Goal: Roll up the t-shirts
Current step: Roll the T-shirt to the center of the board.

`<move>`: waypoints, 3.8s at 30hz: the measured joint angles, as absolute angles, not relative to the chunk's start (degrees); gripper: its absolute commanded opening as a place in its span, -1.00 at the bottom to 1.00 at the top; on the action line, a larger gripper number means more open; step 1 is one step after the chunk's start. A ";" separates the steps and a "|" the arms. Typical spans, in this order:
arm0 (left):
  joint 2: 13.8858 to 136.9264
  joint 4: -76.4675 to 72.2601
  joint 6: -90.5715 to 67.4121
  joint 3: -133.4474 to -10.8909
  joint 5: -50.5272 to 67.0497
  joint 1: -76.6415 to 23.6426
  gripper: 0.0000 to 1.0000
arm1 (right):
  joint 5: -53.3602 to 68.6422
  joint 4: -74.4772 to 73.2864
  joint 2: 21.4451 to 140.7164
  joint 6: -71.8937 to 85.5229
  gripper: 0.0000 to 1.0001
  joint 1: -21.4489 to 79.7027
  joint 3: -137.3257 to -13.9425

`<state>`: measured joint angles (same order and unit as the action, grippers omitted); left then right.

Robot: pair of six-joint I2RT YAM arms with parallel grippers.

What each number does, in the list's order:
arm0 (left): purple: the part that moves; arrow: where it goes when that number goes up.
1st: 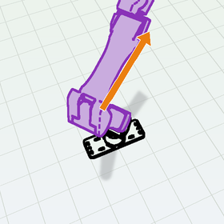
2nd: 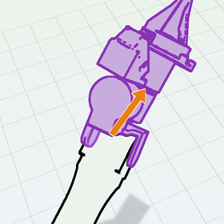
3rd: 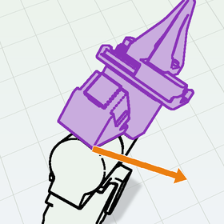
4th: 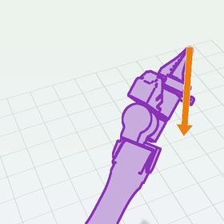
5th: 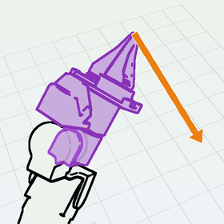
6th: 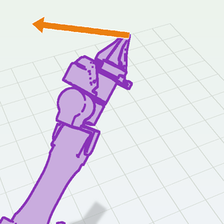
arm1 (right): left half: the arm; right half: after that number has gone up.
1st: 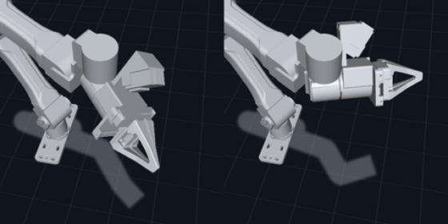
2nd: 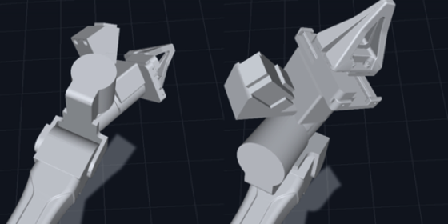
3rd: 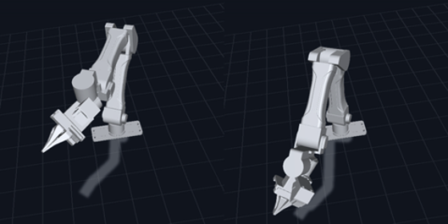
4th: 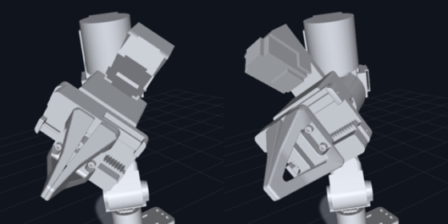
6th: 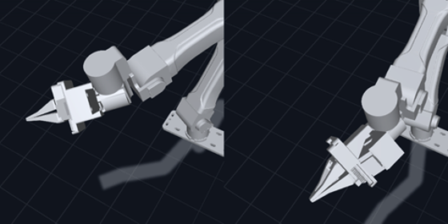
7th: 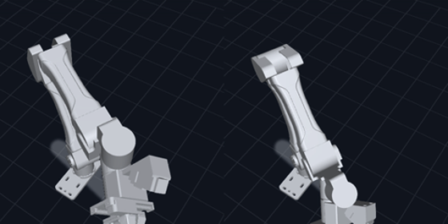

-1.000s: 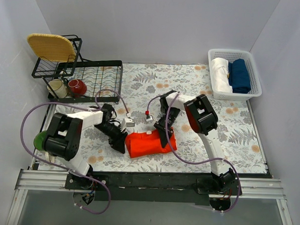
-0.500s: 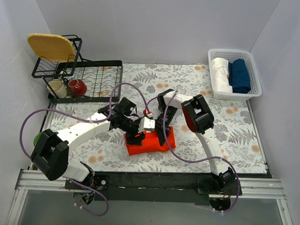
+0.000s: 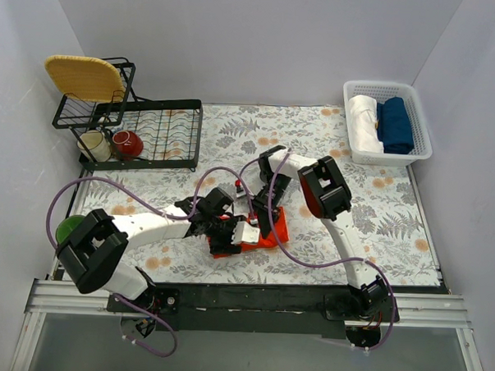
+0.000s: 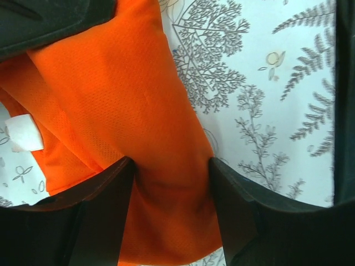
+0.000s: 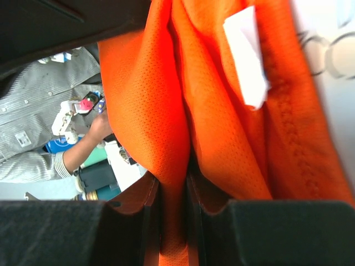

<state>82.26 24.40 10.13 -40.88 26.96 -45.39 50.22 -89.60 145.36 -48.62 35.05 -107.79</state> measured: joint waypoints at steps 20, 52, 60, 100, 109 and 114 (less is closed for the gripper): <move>81.97 14.55 10.66 -37.28 29.54 -43.92 -1.00 | 44.66 -50.74 107.53 -47.92 0.97 20.21 -79.31; 103.90 44.99 13.50 -57.23 58.54 -27.64 -0.84 | 38.92 -12.21 78.32 -64.93 0.97 40.05 -40.82; 104.71 45.71 14.59 -57.60 59.27 -26.79 -0.78 | 35.05 -2.98 86.24 -60.84 0.36 41.30 -39.53; 92.33 35.57 2.79 -48.31 45.45 -30.41 -1.00 | 35.03 -22.74 92.73 -53.41 -0.89 40.27 -51.70; 100.09 51.27 11.42 -57.78 53.47 -27.14 -1.00 | 42.85 -47.75 100.88 -64.16 -0.91 36.21 -65.45; 102.52 50.96 12.64 -57.10 53.91 -25.28 -1.00 | 46.98 -59.00 113.30 -68.73 -0.91 34.50 -76.79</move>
